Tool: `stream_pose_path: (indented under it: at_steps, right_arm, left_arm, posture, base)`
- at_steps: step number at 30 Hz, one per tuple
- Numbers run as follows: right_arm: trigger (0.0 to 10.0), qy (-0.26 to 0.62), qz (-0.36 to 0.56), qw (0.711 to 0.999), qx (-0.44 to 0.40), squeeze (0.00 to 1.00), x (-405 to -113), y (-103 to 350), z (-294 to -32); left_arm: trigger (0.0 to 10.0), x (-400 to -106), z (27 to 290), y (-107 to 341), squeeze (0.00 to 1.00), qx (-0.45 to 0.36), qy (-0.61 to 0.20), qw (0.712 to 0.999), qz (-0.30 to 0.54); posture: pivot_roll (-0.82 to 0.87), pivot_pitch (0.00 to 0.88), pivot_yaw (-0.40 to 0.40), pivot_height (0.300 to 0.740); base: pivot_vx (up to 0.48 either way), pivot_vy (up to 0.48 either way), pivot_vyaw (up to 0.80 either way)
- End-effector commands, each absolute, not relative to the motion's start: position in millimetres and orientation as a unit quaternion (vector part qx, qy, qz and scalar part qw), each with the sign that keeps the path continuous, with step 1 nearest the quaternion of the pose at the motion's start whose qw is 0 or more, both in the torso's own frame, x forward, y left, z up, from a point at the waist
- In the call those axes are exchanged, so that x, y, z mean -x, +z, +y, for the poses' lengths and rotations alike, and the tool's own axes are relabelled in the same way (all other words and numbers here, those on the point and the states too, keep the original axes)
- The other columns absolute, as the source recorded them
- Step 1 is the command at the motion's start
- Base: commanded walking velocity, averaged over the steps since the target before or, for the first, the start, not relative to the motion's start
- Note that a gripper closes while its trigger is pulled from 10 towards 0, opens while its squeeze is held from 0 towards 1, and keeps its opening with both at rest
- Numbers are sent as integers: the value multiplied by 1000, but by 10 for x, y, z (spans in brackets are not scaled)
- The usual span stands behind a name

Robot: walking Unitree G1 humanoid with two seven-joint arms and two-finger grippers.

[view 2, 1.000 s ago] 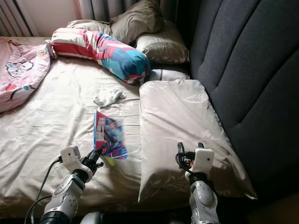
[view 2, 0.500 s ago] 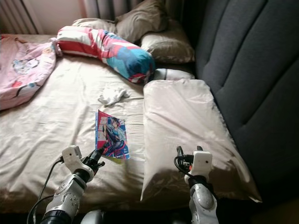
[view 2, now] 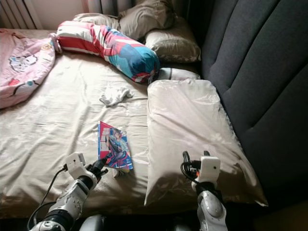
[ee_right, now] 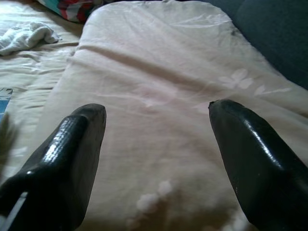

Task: Clean up the room

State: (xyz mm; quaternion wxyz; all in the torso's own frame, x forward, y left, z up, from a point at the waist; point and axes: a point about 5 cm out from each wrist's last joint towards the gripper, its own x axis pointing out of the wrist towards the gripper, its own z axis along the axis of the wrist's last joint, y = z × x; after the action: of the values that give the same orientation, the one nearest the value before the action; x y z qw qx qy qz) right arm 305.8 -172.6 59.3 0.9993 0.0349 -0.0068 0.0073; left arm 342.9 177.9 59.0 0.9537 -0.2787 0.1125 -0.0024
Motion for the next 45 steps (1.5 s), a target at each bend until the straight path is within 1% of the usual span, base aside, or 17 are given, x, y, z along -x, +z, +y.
stream_pose_path:
  at_steps: [1, 2, 3, 4, 9, 15, 19, 22, 26, 31, 34, 38, 42, 43, 45]
  right_arm:
    - [10000, 8, -2, 999, -31, 0, -3042, 592, -1759]
    - [10000, 9, -2, 999, -31, 0, -3044, 593, -1756]
    - [10000, 10, -2, 999, -31, 0, -3060, 605, -1746]
    - [10000, 11, -2, 999, -32, 0, -3067, 611, -1741]
    - [10000, 14, -3, 999, -33, 0, -3090, 632, -1723]
    - [10000, 13, -1, 999, -34, 0, -3072, 622, -1739]
    - [10000, 12, 0, 999, -33, 0, -3065, 618, -1757]
    - [10000, 11, 3, 999, -33, 0, -3064, 610, -1764]
    - [10000, 12, 4, 999, -33, 0, -3069, 608, -1759]
    - [10000, 15, 8, 999, -34, 0, -3075, 602, -1733]
    - [10000, 16, 10, 999, -33, 0, -3072, 597, -1724]
    - [10000, 17, 12, 999, -33, 0, -3070, 592, -1715]
    - [10000, 17, 14, 999, -32, 0, -3071, 590, -1719]
    - [10000, 17, 15, 999, -32, 0, -3070, 586, -1719]
    - [10000, 17, 16, 999, -32, 0, -3069, 585, -1720]
  left_arm:
    - [10000, -3429, 1640, 549, 0, 294, -21, 947, 130]
    - [10000, -3444, 1621, 572, 0, 295, -28, 947, 126]
    - [10000, -3496, 1564, 662, 0, 287, -56, 950, 110]
    - [10000, -3514, 1543, 697, 0, 285, -67, 951, 104]
    - [10000, -3626, 1443, 952, 0, 280, -138, 948, 63]
    - [10000, -3650, 1435, 1109, 0, 271, -185, 944, 31]
    - [10000, -3630, 1485, 1123, 0, 273, -191, 943, 24]
    - [10000, -3536, 1614, 942, 0, 263, -172, 948, 54]
    - [10000, -3465, 1686, 818, 0, 256, -161, 950, 80]
    - [10000, -3334, 1833, 593, 0, 199, -122, 963, 137]
    - [10000, -3317, 1852, 571, 0, 195, -116, 964, 141]
    - [10000, -3303, 1862, 535, 0, 161, -110, 969, 155]
    - [10000, -3299, 1824, 490, 0, 121, -114, 970, 179]
    - [10000, -3288, 1788, 454, 0, 100, -120, 968, 195]
    - [10000, -3285, 1776, 444, 0, 94, -122, 968, 199]
  posture:
    - [-98, 286, -124, 623]
    - [-98, 286, -124, 623]
    - [-99, 284, -130, 623]
    - [-99, 284, -130, 623]
    - [-97, 276, -127, 623]
    - [-99, 262, -115, 623]
    - [-99, 258, -113, 623]
    - [-95, 252, -110, 623]
    - [-94, 255, -112, 623]
    - [-90, 266, -117, 623]
    - [-90, 273, -121, 623]
    - [-92, 276, -125, 623]
    - [-93, 277, -125, 623]
    - [-94, 277, -124, 623]
    - [-94, 277, -124, 623]
  base:
    - [0, 0, 0]
    - [0, 0, 0]
    - [0, 0, 0]
    - [0, 0, 0]
    - [0, 0, 0]
    - [0, 0, 0]
    - [0, 0, 0]
    - [0, 0, 0]
    - [0, 0, 0]
    - [0, 0, 0]
    - [0, 0, 0]
    - [0, 0, 0]
    - [0, 0, 0]
    - [0, 0, 0]
    - [0, 0, 0]
